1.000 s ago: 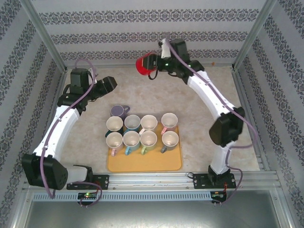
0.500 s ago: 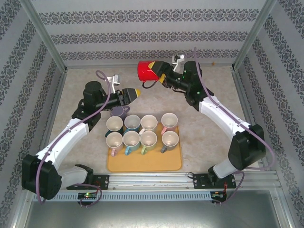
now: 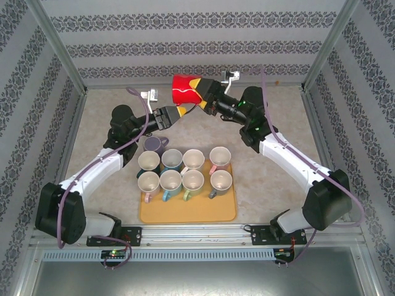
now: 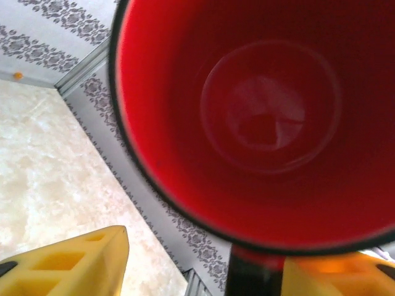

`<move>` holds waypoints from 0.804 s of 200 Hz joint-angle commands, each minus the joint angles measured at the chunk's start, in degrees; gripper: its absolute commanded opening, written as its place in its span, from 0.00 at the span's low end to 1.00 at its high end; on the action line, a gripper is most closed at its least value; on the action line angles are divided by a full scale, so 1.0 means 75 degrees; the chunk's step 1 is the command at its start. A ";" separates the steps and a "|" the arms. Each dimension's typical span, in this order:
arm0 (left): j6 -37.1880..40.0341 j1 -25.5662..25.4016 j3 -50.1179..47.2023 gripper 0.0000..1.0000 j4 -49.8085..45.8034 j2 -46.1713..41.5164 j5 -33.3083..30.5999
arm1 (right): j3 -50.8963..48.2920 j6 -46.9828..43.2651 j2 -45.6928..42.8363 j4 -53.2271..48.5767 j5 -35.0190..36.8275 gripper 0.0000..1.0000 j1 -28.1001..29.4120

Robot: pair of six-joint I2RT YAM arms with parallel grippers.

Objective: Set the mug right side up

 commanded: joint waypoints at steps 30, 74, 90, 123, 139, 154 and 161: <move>-0.0139 -0.0061 0.0322 0.46 0.0814 0.0093 0.0414 | -0.0120 0.0148 -0.0269 0.1055 -0.0186 0.44 0.0314; 0.0024 -0.0065 0.0387 0.18 0.0703 0.0038 0.0433 | -0.0352 0.0166 -0.0234 0.1059 -0.0145 0.42 0.0403; 0.0073 -0.0063 0.0367 0.10 0.0643 0.0018 0.0434 | -0.0316 0.0181 -0.0163 0.1112 -0.0172 0.42 0.0454; 0.0206 -0.0062 0.0323 0.00 0.0494 -0.0086 0.0401 | -0.0291 0.0201 -0.0083 0.1124 -0.0162 0.42 0.0514; 0.0293 -0.0061 0.0330 0.00 0.0353 -0.0164 0.0378 | -0.0293 0.0170 -0.0088 0.1113 -0.0163 0.43 0.0510; 0.0355 -0.0065 0.0349 0.00 0.0238 -0.0214 0.0357 | -0.0307 0.0171 -0.0102 0.1113 -0.0122 0.43 0.0512; 0.0386 -0.0058 0.0346 0.00 0.0191 -0.0231 0.0359 | -0.0312 0.0169 -0.0100 0.1113 -0.0138 0.43 0.0513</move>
